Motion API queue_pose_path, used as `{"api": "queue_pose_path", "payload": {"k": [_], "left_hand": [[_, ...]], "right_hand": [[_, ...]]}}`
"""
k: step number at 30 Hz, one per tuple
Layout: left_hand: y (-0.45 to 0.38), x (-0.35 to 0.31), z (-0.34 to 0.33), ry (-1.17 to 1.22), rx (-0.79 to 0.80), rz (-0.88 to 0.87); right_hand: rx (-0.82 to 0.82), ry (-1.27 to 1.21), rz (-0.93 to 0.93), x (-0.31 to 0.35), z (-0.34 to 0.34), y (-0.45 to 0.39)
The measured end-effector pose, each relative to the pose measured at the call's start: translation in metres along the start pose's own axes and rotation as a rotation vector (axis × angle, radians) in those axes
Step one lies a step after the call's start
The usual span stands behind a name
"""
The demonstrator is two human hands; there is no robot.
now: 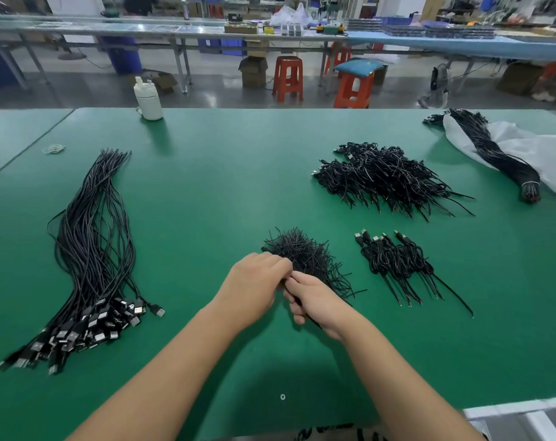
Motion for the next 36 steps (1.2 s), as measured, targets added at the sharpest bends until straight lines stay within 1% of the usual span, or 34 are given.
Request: {"api": "queue_pose_path", "payload": {"k": [2, 6, 8, 10, 13, 16, 22, 25, 28, 31, 33, 35, 36], "left_hand": [[0.000, 0.005, -0.005, 0.091, -0.010, 0.180], [-0.002, 0.014, -0.010, 0.409, -0.025, 0.530], [-0.004, 0.017, -0.011, 0.450, 0.019, 0.631], [-0.004, 0.020, -0.012, 0.457, 0.092, 0.695], [-0.001, 0.027, -0.015, 0.552, 0.217, 0.755], [0.002, 0.031, -0.018, 0.667, 0.273, 0.810], [0.007, 0.033, -0.023, 0.742, 0.251, 0.873], [0.009, 0.035, -0.026, 0.681, 0.275, 0.879], [0.005, 0.033, -0.028, 0.626, 0.304, 0.825], [0.001, 0.031, -0.025, 0.660, 0.288, 0.844], [0.000, 0.032, -0.024, 0.642, 0.322, 0.867], [0.001, 0.032, -0.023, 0.579, 0.387, 0.820], [0.002, 0.033, -0.022, 0.564, 0.416, 0.786]], "right_hand": [[-0.032, 0.067, 0.027, 0.000, -0.001, -0.002], [-0.122, 0.375, 0.160, 0.002, -0.001, -0.003], [-0.164, 0.586, 0.249, 0.003, -0.001, -0.002], [-0.213, 0.824, 0.326, 0.004, 0.000, 0.001], [-0.220, 1.057, 0.440, 0.005, 0.000, 0.006], [-0.201, 1.231, 0.491, 0.005, 0.000, 0.008], [-0.202, 1.293, 0.506, 0.001, 0.002, 0.010], [-0.202, 1.320, 0.524, -0.001, 0.001, 0.009], [-0.213, 1.348, 0.576, -0.001, -0.001, 0.010], [-0.218, 1.400, 0.606, 0.000, -0.002, 0.009], [-0.212, 1.439, 0.618, 0.000, -0.002, 0.008], [-0.226, 1.486, 0.643, 0.001, -0.002, 0.008], [-0.208, 1.492, 0.631, 0.001, -0.003, 0.007]]}}
Point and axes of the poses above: each hand's wrist, its own y-axis away from the middle knuckle, its own z-axis out of the back of the hand, x = y × z, the point moved 3 cm from there along -y, towards the middle knuckle, and after that the axes turned 1 degree about z, right-handed, at the moved point
